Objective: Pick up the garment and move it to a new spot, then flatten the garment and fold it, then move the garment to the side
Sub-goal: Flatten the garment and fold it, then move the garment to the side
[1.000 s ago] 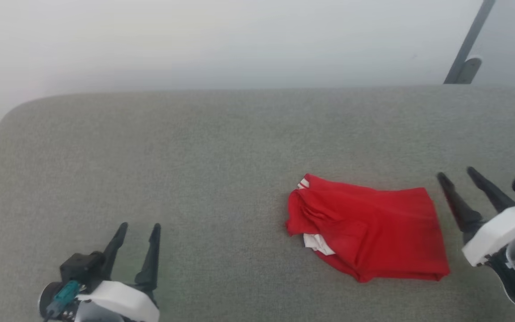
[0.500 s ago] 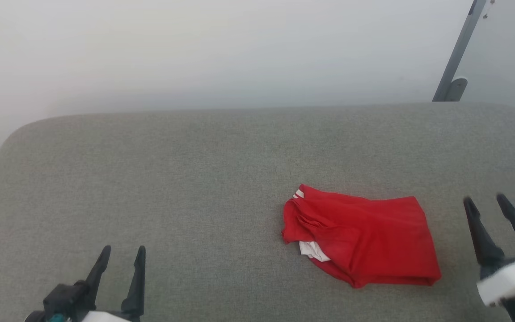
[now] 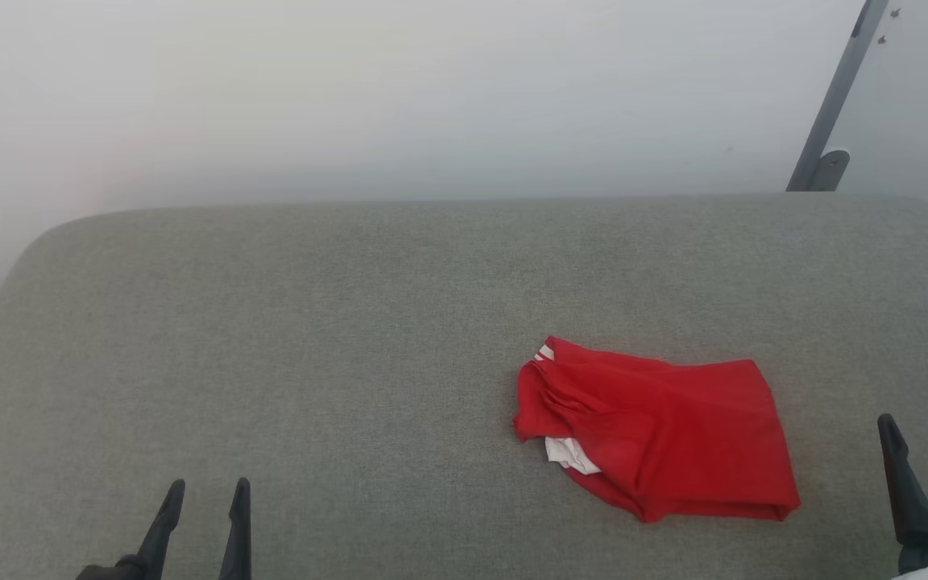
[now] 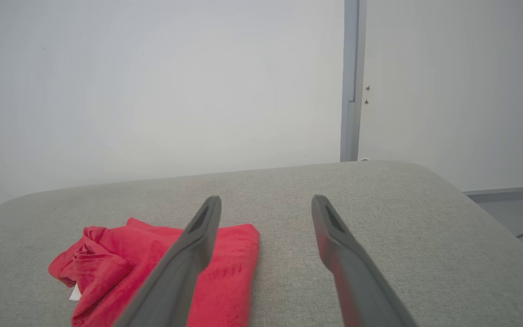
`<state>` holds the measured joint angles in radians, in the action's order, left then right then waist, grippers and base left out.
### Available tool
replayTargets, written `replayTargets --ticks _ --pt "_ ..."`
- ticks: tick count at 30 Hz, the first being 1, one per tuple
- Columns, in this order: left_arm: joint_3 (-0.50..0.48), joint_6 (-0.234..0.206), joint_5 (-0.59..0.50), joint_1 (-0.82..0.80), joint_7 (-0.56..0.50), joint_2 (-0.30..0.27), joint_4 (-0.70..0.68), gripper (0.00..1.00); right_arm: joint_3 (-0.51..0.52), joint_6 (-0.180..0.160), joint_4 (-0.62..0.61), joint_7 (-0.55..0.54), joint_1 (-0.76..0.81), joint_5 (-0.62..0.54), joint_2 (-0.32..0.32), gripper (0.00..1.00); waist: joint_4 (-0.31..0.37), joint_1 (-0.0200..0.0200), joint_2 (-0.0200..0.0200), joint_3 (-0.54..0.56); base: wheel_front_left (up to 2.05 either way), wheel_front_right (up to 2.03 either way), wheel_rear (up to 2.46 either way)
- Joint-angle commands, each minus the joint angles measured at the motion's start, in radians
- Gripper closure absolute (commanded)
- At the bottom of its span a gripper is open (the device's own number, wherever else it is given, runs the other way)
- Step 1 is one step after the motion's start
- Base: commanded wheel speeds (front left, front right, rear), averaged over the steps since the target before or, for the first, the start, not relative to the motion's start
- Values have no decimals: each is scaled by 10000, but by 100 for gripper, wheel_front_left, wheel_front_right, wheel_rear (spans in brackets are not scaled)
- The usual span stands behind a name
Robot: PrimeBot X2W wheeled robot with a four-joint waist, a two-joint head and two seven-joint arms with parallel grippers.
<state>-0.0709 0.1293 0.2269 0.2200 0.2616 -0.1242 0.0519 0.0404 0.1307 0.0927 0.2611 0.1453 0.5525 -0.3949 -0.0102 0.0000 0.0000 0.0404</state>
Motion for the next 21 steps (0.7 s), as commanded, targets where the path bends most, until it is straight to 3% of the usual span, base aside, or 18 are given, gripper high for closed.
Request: replayTargets --ticks 1,16,21 --pt "-41 11 -95 70 46 19 -73 0 58 1 -71 51 117 -66 50 0 -10 0 0 3 0 0 0" --pt "125 11 -111 -269 46 77 -91 0 1 2 -164 -145 -2 -82 164 0 -154 0 0 -69 0 0 0" --pt "205 11 -57 -449 46 143 -177 0 -153 1 33 -992 -456 13 15 0 -279 0 0 -122 0 0 0"
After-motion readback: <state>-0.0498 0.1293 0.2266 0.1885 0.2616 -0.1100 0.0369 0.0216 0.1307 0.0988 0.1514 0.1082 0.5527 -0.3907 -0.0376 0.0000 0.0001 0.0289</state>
